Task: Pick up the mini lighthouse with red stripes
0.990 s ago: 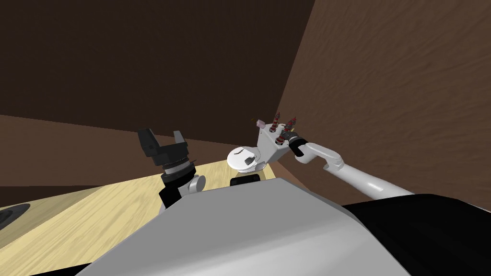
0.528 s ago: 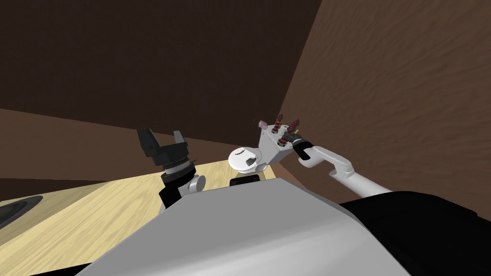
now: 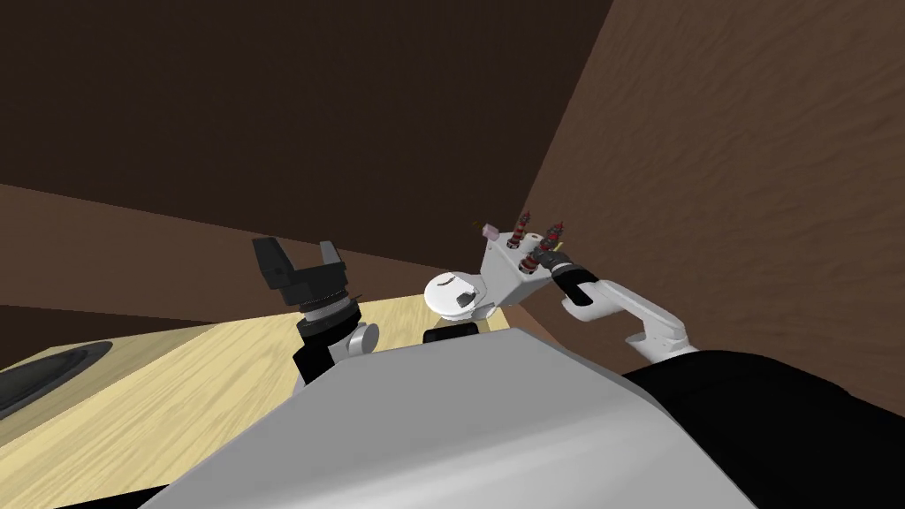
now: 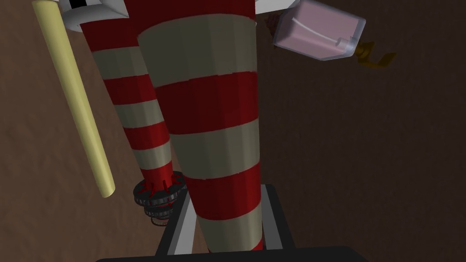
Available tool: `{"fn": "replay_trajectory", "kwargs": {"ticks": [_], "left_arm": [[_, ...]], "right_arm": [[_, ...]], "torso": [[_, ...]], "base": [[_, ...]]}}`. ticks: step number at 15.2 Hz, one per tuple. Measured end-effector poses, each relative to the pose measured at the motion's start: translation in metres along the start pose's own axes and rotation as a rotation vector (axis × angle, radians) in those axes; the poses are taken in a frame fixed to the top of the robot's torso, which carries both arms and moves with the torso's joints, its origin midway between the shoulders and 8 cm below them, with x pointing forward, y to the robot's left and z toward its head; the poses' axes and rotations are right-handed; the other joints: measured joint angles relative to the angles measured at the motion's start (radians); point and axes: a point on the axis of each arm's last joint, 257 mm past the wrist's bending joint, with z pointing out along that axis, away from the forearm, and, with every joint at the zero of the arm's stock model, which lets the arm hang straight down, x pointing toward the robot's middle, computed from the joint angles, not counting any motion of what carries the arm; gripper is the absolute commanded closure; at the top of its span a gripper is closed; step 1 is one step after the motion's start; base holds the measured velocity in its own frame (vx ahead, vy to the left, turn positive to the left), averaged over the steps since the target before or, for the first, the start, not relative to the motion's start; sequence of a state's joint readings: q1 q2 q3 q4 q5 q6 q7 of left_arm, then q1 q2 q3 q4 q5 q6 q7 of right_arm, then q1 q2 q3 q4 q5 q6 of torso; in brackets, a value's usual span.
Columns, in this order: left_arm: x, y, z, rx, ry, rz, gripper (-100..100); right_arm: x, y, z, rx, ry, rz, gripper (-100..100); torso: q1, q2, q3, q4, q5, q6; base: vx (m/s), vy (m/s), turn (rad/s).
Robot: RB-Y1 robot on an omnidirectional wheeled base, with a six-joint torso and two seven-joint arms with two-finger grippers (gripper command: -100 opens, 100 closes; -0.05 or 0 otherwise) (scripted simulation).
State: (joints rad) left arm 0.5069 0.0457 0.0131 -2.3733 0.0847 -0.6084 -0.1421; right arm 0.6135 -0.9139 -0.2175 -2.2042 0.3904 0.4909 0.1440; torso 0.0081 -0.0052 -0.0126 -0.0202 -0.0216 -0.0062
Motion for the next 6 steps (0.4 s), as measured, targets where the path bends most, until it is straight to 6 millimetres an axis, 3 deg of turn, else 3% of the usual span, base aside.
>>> {"fn": "replay_trajectory", "kwargs": {"ticks": [6], "left_arm": [[0.0, 0.0, 0.0, 0.0, 0.0, 0.0, 0]], "right_arm": [[-0.006, -0.032, -0.026, 0.05, -0.015, -0.026, 100]], "torso": [[0.0, 0.0, -0.001, -0.001, 0.002, 0.0]], "base": [[0.017, 0.017, 0.036]]}}
